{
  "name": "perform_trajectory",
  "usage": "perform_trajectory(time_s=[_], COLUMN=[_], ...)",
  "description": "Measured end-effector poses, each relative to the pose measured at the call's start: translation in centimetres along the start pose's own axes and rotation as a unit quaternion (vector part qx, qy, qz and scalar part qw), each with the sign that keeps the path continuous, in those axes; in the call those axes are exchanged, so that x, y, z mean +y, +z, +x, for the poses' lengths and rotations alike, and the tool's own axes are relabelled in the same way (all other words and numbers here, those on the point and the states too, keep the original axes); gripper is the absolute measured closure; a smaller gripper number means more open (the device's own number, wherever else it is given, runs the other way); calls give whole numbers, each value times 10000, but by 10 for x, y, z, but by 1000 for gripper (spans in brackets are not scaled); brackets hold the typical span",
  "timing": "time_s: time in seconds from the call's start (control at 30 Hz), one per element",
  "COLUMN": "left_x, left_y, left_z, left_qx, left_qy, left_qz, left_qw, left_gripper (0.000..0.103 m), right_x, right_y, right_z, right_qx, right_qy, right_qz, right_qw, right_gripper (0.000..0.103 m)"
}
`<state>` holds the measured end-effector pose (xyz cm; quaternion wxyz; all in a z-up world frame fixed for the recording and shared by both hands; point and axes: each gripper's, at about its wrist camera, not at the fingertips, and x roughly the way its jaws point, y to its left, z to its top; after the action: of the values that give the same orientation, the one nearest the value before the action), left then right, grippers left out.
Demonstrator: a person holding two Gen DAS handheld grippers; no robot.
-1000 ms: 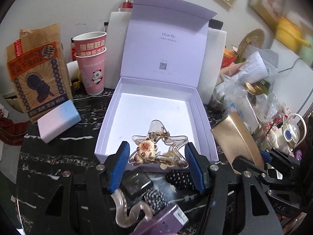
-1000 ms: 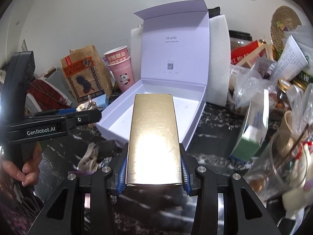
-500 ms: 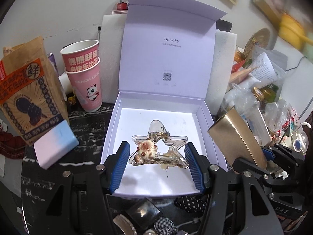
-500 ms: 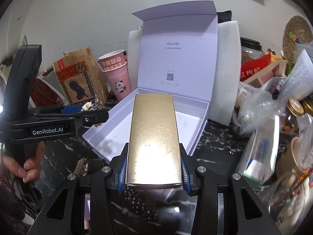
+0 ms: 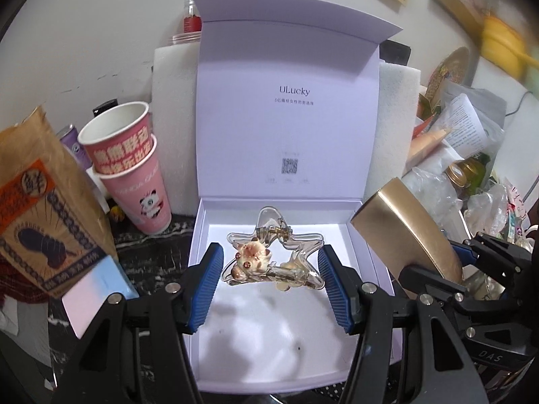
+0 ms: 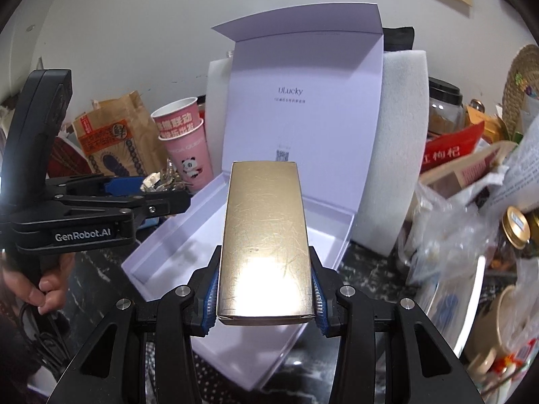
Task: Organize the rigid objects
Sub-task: 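Carry the star clip and gold box with both grippers into the open gift box, then release the gold box with the right gripper while the left gripper releases the star clip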
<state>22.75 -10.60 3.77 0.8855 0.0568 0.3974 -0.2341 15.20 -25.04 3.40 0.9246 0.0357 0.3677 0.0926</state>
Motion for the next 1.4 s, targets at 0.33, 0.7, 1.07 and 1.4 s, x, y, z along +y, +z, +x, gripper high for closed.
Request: perform_trajectory(time_s=[0.33,0.7,1.07,1.4], left_x=[1,-2,-6,-11], left_y=[17,22,16,10], left_z=[31,71,105,112], left_qx=[204,441,667,595], left_qy=[87,377,667,696], left_qz=[219,473,738,815], left_qw=[9995,9972,9928,9925], left_gripper=[45,45,45,45], right_x=[-3,-6,-10,-6], right_y=[17,25,22,17], right_z=[23,55,95,108], right_qx=[138,351,738,867], right_qy=[-121,-272,-315,-398], right_qz=[-186,-292,-264,-273], right_qw=[9997,9986,9964,9951], right_gripper=[59,59,59,57])
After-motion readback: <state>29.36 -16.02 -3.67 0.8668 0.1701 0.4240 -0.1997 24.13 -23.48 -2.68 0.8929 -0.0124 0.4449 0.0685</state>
